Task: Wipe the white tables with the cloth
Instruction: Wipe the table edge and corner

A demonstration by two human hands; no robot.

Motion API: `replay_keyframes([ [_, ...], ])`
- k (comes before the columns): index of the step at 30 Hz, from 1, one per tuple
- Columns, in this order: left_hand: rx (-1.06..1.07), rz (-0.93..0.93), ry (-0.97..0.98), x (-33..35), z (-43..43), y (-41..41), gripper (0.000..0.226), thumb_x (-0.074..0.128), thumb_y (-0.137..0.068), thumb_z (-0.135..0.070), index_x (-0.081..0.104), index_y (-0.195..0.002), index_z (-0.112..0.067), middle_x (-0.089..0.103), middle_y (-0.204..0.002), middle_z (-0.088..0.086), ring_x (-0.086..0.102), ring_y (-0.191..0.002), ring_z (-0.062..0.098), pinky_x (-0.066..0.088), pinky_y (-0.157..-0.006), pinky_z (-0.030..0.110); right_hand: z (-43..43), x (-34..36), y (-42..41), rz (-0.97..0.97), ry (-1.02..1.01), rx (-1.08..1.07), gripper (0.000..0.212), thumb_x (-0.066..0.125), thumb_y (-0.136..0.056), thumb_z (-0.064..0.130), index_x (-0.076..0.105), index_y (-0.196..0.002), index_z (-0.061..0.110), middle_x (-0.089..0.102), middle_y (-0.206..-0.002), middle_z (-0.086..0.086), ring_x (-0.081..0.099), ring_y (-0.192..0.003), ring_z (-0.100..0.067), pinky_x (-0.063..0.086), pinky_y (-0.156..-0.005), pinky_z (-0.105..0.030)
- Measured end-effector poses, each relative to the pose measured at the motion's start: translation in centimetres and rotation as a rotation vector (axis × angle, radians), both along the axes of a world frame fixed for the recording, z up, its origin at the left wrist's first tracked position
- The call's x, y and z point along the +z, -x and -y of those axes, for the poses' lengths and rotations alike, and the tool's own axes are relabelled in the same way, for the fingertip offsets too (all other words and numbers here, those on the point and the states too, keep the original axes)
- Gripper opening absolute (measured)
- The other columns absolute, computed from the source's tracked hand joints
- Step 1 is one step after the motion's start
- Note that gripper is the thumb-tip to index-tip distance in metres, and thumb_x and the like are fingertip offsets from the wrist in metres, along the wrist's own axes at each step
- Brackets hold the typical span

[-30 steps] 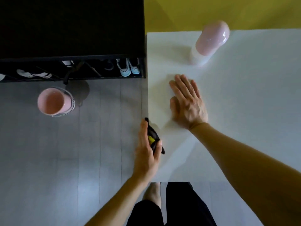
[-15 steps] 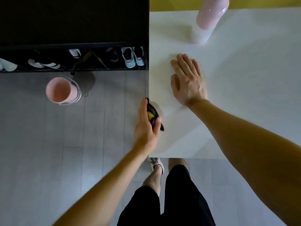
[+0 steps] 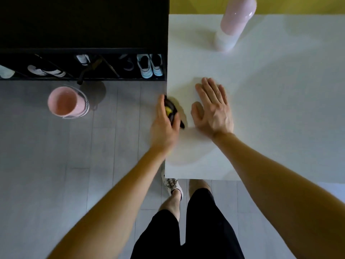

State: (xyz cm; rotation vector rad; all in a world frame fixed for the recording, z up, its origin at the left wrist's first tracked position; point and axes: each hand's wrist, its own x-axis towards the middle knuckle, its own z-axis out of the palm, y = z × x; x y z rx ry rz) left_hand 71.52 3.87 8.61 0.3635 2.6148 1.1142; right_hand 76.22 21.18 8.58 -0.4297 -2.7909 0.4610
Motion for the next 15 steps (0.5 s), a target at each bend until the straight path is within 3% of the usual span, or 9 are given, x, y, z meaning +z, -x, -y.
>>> replay_keyframes([
  [2, -0.015, 0.114, -0.040, 0.5, 4.7, -6.6, 0.075, 0.060, -0.109, -0.033, 0.019, -0.171, -0.031, 0.055, -0.159, 0.001, 0.069, -0.125, 0.027, 0.053, -0.097, 0.028, 0.0, 0.1, -0.1, 0.008, 0.009, 0.001, 0.059, 0.051, -0.108, 0.031, 0.048, -0.161, 0.006, 0.036, -0.173, -0.017, 0.024, -0.166, -0.032, 0.018, -0.135, -0.055],
  [5, -0.012, 0.216, -0.045, 1.0, 7.5, -10.5, 0.074, 0.062, -0.107, -0.032, 0.022, -0.170, -0.032, 0.058, -0.155, -0.001, 0.071, -0.118, 0.025, 0.051, -0.090, 0.019, 0.0, 0.0, -0.1, -0.007, 0.021, 0.001, 0.058, 0.051, -0.108, 0.030, 0.048, -0.161, 0.005, 0.036, -0.173, -0.017, 0.024, -0.166, -0.033, 0.017, -0.135, -0.055],
  [9, -0.008, 0.143, 0.004, 0.2, 2.2, -2.5, 0.070, 0.060, -0.109, -0.038, 0.025, -0.169, -0.025, 0.059, -0.154, 0.004, 0.070, -0.121, 0.031, 0.059, -0.097, 0.039, 0.0, -0.4, 0.1, -0.026, 0.036, -0.014, 0.058, 0.054, -0.106, 0.026, 0.051, -0.158, 0.002, 0.038, -0.172, -0.020, 0.027, -0.165, -0.034, 0.018, -0.135, -0.055],
  [13, -0.055, 0.038, 0.040, 0.2, -5.7, 10.0, 0.071, 0.053, -0.113, -0.041, 0.023, -0.171, -0.014, 0.039, -0.170, 0.008, 0.051, -0.147, 0.029, 0.048, -0.111, 0.037, -0.8, -0.8, -0.1, -0.071, 0.031, 0.023, 0.056, 0.059, -0.105, 0.027, 0.055, -0.154, 0.001, 0.043, -0.169, -0.021, 0.032, -0.162, -0.036, 0.022, -0.133, -0.057],
  [15, -0.033, 0.019, 0.045, 0.2, -7.1, 11.3, 0.070, 0.053, -0.113, -0.040, 0.023, -0.171, -0.014, 0.034, -0.174, 0.007, 0.046, -0.152, 0.028, 0.045, -0.113, 0.037, -0.8, -1.0, -0.2, -0.073, 0.033, 0.025, 0.056, 0.059, -0.105, 0.026, 0.056, -0.154, 0.001, 0.044, -0.168, -0.021, 0.032, -0.162, -0.036, 0.022, -0.133, -0.057],
])
